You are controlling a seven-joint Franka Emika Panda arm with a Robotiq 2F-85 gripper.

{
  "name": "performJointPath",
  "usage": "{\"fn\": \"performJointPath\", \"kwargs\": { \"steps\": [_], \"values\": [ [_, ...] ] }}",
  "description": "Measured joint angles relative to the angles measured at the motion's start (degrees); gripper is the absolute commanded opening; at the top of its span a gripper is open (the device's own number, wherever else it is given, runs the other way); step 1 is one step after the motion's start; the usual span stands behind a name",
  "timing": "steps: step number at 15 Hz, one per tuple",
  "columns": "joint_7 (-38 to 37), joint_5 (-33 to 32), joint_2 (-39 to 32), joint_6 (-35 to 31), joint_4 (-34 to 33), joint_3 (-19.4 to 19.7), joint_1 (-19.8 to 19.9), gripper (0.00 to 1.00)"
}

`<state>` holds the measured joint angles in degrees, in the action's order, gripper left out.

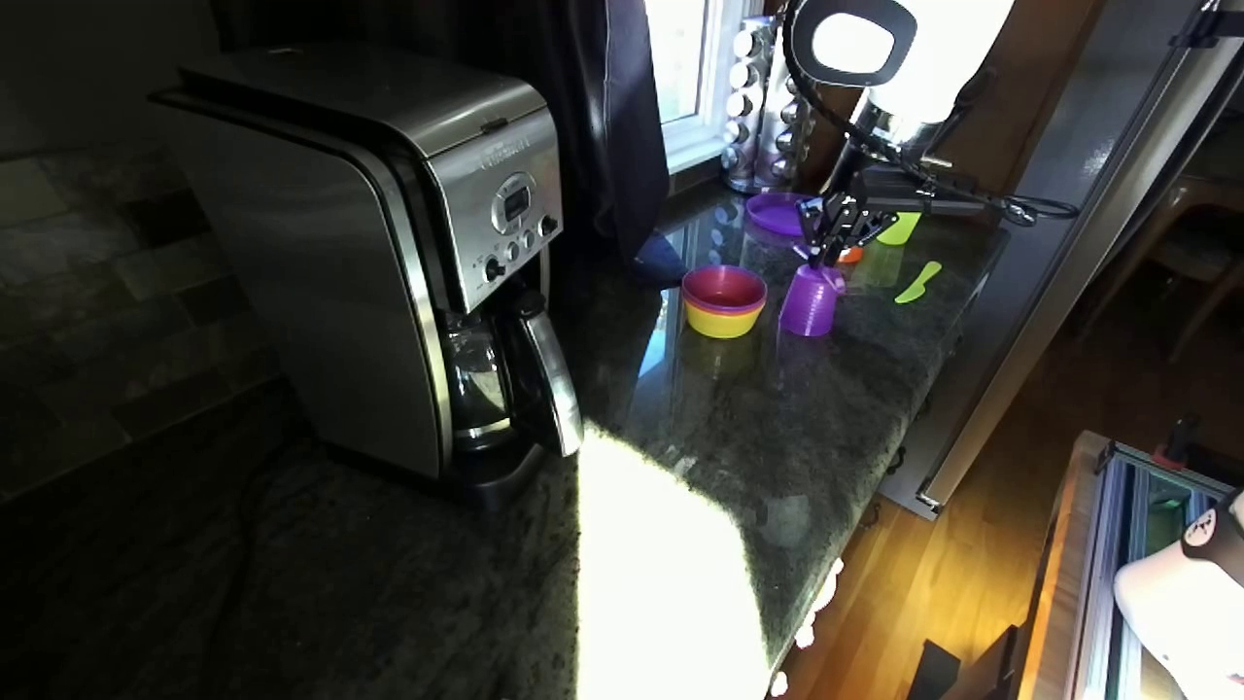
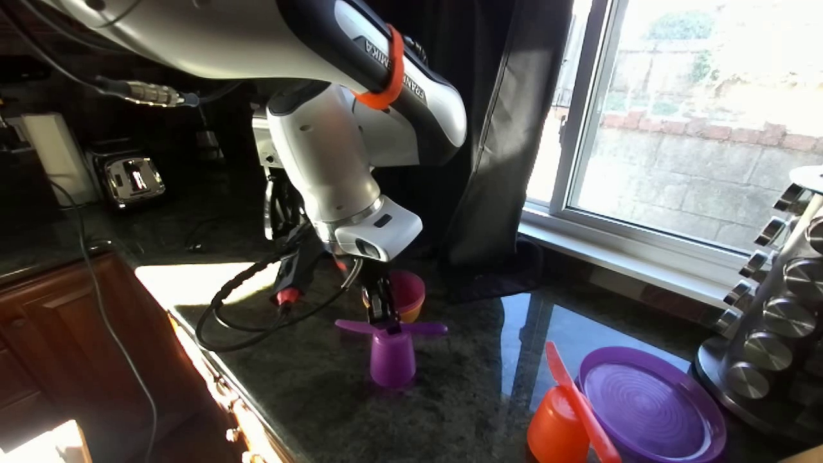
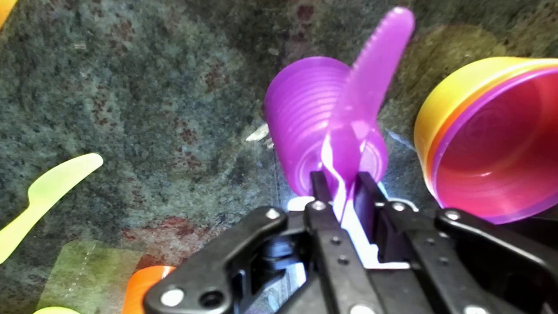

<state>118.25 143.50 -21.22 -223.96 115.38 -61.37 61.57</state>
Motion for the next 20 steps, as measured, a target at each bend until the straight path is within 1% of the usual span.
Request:
{"fn": "performJointPath", "kwargs": {
  "steps": [6,7,13,18,20],
  "values": [
    [-0.02,0.00,0.00,0.16,0.00,-0.01,-0.03,0.99],
    [-0.02,0.00,0.00,0.17,0.00,-0.01,-0.05,1.00],
    [-0.02,0.00,0.19,0.45,-0.10,-0.24,0.09,1.00],
    [-0.02,-0.05,0.81,1.12,-1.92,-0.47,1.84,1.00],
    [0.37,-0.01,0.98,1.37,-3.11,1.54,0.91,1.00]
  ]
}}
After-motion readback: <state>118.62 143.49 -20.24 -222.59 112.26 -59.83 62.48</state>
